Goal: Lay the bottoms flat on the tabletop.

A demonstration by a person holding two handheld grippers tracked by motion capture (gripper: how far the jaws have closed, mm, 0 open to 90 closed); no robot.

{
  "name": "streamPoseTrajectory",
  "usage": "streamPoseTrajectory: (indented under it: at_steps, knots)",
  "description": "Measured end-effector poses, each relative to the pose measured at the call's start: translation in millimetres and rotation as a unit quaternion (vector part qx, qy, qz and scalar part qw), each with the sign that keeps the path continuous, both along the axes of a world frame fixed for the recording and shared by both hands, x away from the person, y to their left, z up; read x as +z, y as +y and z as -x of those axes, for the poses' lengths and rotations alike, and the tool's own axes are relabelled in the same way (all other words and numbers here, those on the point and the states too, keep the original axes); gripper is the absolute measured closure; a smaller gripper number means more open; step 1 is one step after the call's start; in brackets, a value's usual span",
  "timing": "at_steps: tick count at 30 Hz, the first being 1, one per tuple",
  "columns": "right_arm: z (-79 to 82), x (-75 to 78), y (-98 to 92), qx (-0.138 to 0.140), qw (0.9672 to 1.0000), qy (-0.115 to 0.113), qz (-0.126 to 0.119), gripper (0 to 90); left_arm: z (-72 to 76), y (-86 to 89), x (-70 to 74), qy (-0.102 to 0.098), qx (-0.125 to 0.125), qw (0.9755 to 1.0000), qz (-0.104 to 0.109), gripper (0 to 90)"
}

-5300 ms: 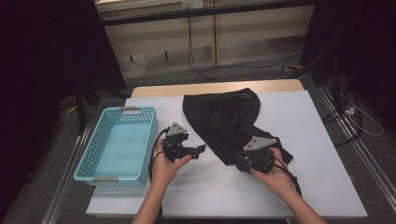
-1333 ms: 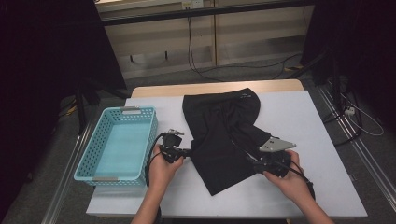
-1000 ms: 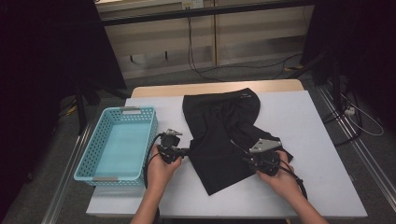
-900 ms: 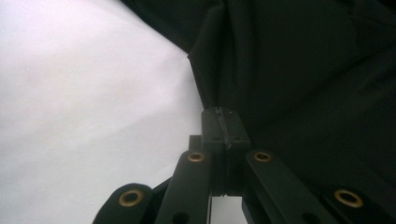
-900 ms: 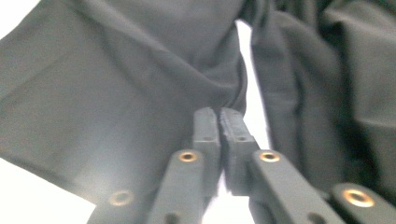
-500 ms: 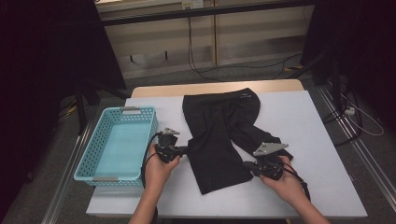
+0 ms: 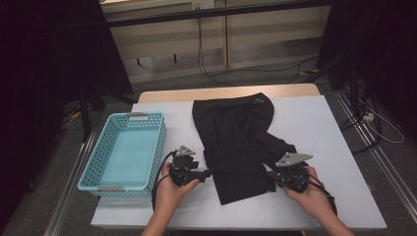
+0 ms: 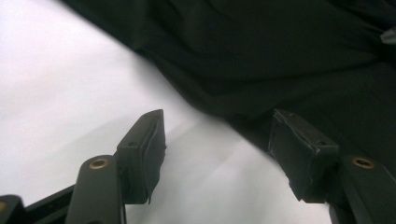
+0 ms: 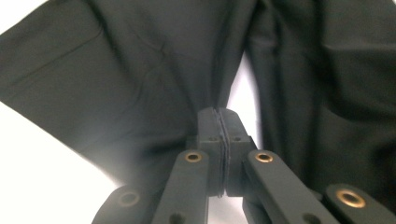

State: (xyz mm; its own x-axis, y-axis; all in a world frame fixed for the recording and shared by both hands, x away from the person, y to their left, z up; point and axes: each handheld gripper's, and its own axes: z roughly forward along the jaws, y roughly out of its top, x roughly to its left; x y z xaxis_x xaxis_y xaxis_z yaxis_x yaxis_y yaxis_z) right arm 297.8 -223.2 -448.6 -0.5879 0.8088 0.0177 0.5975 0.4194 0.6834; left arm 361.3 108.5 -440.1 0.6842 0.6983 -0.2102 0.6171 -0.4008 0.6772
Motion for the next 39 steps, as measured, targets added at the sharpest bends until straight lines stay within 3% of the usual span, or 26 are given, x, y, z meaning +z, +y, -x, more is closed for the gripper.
streamPoseTrajectory:
  at_steps: [3, 6, 8, 13, 18, 21, 25, 29, 31, 33, 39]
  knots:
    - [2.8, 0.6, -11.2, -0.024, 0.9997, -0.004, 0.001, 89.5, 1.0, -8.5, -2.0, -0.002, -0.007, 1.0, -0.003, 37.5]
    - [3.1, -2.7, -16.1, -0.024, 0.9996, -0.002, -0.01, 89.4, 1.3, -16.0, -4.2, -0.006, -0.01, 0.9999, -0.005, 38.9]
    - [3.1, -2.7, -16.3, -0.025, 0.9996, -0.002, -0.014, 89.3, 0.8, -19.8, -5.3, 0.002, -0.011, 0.9999, 0.004, 43.0]
    - [1.6, -3.9, -16.1, -0.021, 0.9997, -0.004, -0.016, 88.9, 0.2, -25.3, -9.4, -0.017, -0.014, 0.9995, -0.022, 44.0]
    - [1.9, -4.2, -13.9, -0.02, 0.9997, -0.005, -0.016, 88.7, 0.1, -27.8, -9.7, -0.036, -0.019, 0.9984, -0.04, 51.6]
    - [2.4, -3.9, -12.3, -0.018, 0.9997, -0.006, -0.016, 88.5, 0.9, -31.1, -8.9, -0.02, -0.029, 0.9989, -0.029, 64.1]
    - [2.1, -4.1, -9.5, -0.011, 0.9998, -0.013, -0.013, 88.6, 1.6, -35.3, -7.9, -0.024, -0.029, 0.9983, -0.044, 72.0]
    - [1.6, -4.1, -6.7, -0.01, 0.9998, -0.014, -0.01, 88.7, 1.2, -35.4, -8.8, 0.001, -0.035, 0.9991, -0.023, 87.7]
    - [1.5, -4.0, -6.4, -0.011, 0.9998, -0.014, -0.011, 88.8, 1.5, -36.3, -8.1, 0.003, -0.038, 0.999, -0.023, 89.5]
    - [2.0, -3.7, -6.4, -0.009, 0.9997, -0.015, -0.016, 88.9, 1.3, -34.9, -7.1, 0.022, -0.037, 0.999, -0.013, 89.9]
    - [4.9, -2.7, -4.3, -0.006, 0.9996, -0.011, -0.024, 89.1, 3.6, -24.2, -2.1, 0.048, -0.043, 0.9978, -0.012, 90.0]
